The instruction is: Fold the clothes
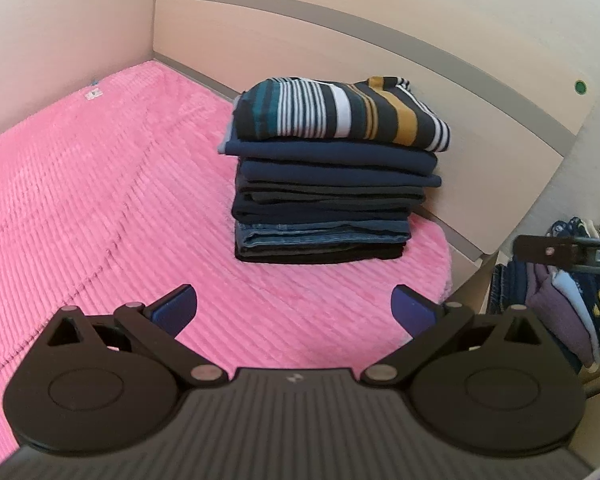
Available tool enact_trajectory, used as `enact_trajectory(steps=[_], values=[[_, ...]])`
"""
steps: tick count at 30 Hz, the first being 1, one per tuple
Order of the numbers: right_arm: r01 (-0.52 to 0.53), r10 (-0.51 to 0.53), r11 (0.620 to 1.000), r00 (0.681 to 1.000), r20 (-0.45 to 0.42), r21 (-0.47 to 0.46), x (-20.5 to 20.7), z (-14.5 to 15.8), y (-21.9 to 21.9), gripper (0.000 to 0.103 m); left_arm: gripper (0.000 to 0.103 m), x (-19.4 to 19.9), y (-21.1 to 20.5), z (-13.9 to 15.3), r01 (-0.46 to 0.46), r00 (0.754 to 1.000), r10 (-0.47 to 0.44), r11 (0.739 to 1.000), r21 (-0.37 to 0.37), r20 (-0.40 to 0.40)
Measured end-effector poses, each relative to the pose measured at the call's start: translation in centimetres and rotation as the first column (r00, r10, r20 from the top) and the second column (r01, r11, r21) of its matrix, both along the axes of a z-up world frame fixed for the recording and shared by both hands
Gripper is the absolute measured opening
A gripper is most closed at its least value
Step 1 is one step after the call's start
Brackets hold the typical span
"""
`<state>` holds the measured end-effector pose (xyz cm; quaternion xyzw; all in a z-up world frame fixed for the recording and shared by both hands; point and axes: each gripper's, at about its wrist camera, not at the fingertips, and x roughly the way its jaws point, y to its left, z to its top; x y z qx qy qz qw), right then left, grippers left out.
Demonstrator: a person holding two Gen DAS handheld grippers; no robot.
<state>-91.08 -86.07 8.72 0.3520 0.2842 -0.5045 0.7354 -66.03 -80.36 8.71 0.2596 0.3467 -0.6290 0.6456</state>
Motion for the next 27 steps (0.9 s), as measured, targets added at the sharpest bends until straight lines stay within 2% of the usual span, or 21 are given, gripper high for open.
enact_trajectory(steps=[4,11,16,27], values=[[-0.019,0.019,1.0,1.0,0.005,-0.004,-0.4,0.1,0.2,0.103,0.102,-0.8,-0.3,0.2,-0.019,1.0,0.019,1.0,0.008,-0.019],[0.009,-0.009,1.0,1.0,0.021,0.0,-1.4,0.3,0.7,0.103,0.101,-2.5,-0.8,0.4,0.0,0.999,0.0,1.0,0.025,0.035],[0.034,-0.034,0.999,0.999,0.024,0.016,-1.9,0.1,0.9,0.103,0.101,-3.0,-0.9,0.1,0.004,0.999,-0.005,0.999,0.047,0.041],[0.006,-0.006,1.0,1.0,-0.001,-0.002,-1.0,0.4,1.6,0.103,0.101,-3.2,-0.9,-0.3,-0.005,0.998,0.001,0.998,0.057,0.067]])
